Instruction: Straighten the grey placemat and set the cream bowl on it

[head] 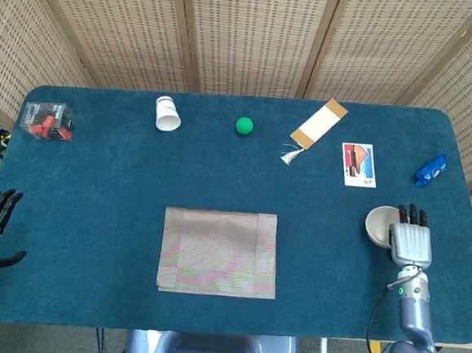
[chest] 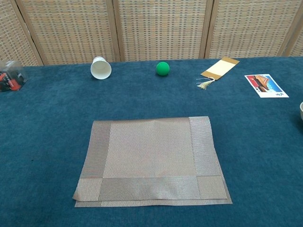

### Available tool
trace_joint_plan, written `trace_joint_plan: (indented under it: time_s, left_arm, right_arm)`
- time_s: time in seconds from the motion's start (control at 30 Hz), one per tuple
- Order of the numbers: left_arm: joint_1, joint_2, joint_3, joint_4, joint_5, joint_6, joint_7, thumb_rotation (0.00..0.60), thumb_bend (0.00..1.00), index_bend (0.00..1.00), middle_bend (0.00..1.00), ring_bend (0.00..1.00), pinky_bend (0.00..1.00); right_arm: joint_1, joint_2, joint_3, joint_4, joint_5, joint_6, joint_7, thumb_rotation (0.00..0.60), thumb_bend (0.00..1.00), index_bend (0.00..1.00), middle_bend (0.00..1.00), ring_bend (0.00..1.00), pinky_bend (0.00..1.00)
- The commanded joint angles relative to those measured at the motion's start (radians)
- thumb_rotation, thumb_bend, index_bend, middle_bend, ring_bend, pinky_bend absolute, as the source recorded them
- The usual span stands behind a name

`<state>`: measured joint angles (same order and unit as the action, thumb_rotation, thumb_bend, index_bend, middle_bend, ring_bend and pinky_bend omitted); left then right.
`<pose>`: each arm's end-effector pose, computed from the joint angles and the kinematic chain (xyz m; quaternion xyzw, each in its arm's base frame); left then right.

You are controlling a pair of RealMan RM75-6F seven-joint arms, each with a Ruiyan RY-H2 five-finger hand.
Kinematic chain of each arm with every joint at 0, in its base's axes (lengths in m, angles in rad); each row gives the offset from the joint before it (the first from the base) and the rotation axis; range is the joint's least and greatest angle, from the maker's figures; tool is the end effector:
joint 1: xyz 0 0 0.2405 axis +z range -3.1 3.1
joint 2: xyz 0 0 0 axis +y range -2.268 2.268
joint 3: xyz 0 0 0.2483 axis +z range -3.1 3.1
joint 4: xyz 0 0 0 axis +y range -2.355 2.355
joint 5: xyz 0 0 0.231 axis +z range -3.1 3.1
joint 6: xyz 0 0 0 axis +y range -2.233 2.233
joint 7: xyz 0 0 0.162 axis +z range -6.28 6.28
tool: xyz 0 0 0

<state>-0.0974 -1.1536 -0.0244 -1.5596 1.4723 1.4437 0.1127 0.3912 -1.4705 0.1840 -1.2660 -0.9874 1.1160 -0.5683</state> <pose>-0.3265 0.1987 0.1225 -0.6244 -0.3694 -0.3296 0.6041 -0.3402 -0.3218 0.0458 0.6328 -0.3653 0.1703 0.6612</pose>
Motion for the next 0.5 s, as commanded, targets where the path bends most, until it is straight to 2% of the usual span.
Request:
trace_joint_plan:
  time_s: [0.03, 0.27, 0.43, 0.5]
  left_arm:
    - [0.0, 0.0, 0.0, 0.0, -0.001, 0.0, 0.0, 0.6, 0.0, 0.0, 0.0, 0.0, 0.0]
    - [0.001, 0.002, -0.002, -0.001, -0.003, 0.001, -0.001, 0.6, 0.0, 0.0, 0.0, 0.0, 0.0]
    - [0.002, 0.004, -0.003, -0.002, -0.005, 0.002, -0.004, 0.6, 0.0, 0.0, 0.0, 0.0, 0.0]
    - [0.002, 0.005, -0.005, -0.002, -0.006, 0.004, -0.007, 0.6, 0.0, 0.0, 0.0, 0.0, 0.0]
  right_arm:
    - [-0.003, 0.004, -0.003, -0.004, 0.006, 0.001, -0.003, 0.6, 0.34, 0.58, 0.1, 0.0, 0.1]
    - [-0.026, 0.037, -0.015, -0.06, 0.017, 0.024, 0.001, 0.6, 0.3, 0.43, 0.01, 0.0, 0.03]
    - [-0.06, 0.091, -0.026, -0.156, 0.001, 0.074, 0.02, 0.6, 0.25, 0.27, 0.0, 0.0, 0.0]
    - [-0.083, 0.12, -0.031, -0.207, -0.045, 0.123, 0.059, 0.6, 0.24, 0.22, 0.0, 0.0, 0.0]
